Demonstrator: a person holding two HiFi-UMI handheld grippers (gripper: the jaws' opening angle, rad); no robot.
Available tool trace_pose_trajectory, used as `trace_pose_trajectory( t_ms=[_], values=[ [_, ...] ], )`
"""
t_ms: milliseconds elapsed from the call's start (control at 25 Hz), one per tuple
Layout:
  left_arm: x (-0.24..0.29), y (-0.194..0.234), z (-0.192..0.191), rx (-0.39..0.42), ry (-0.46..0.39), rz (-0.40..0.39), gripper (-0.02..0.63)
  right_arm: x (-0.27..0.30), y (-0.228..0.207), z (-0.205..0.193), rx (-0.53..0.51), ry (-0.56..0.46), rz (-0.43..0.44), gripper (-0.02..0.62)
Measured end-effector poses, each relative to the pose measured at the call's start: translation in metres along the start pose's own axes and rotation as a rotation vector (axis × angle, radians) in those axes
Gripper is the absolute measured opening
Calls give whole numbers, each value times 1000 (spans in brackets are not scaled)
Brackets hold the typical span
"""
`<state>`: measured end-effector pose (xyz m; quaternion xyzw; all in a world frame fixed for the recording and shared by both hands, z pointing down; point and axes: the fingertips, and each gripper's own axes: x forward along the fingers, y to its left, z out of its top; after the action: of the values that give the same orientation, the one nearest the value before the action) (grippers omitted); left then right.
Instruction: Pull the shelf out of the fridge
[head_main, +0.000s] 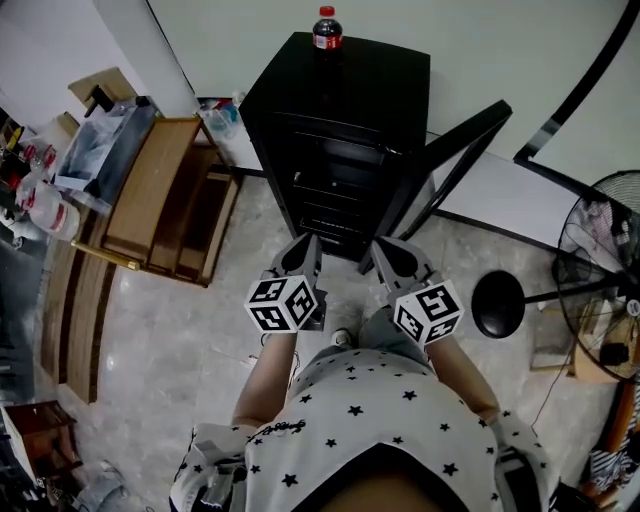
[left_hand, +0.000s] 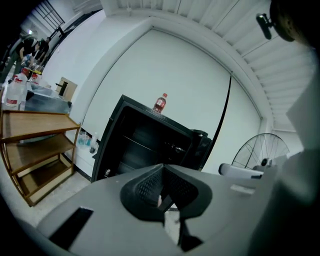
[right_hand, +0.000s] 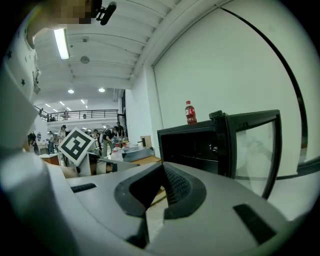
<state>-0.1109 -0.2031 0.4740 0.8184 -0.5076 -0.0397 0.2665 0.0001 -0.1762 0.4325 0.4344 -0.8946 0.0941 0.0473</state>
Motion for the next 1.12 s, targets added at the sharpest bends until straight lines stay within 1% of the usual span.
trace_pose_trajectory(
  t_ms=[200,360,480,680,840,1000,1120],
  values=[
    [33,9,3,-61,-12,-12,14,8,-8,-2,10,8,9,-6],
    [65,15,9,-142,-36,-25,14,17,-16,-4,5,19,30,-6],
    [86,20,15,-229,-64,-34,14,24,-25,-4,4,22,42,-6],
    [118,29,23,-415,-114,-77,14,32,-41,0,7,19,55,-6],
    [142,38,31,-514,-154,-87,15,37,-53,0,6,21,63,-6],
    [168,44,34,-615,-191,-121,15,39,-62,-3,7,32,73,-6],
    [186,52,35,-683,-217,-127,15,42,-66,-7,6,44,86,-6]
  ],
)
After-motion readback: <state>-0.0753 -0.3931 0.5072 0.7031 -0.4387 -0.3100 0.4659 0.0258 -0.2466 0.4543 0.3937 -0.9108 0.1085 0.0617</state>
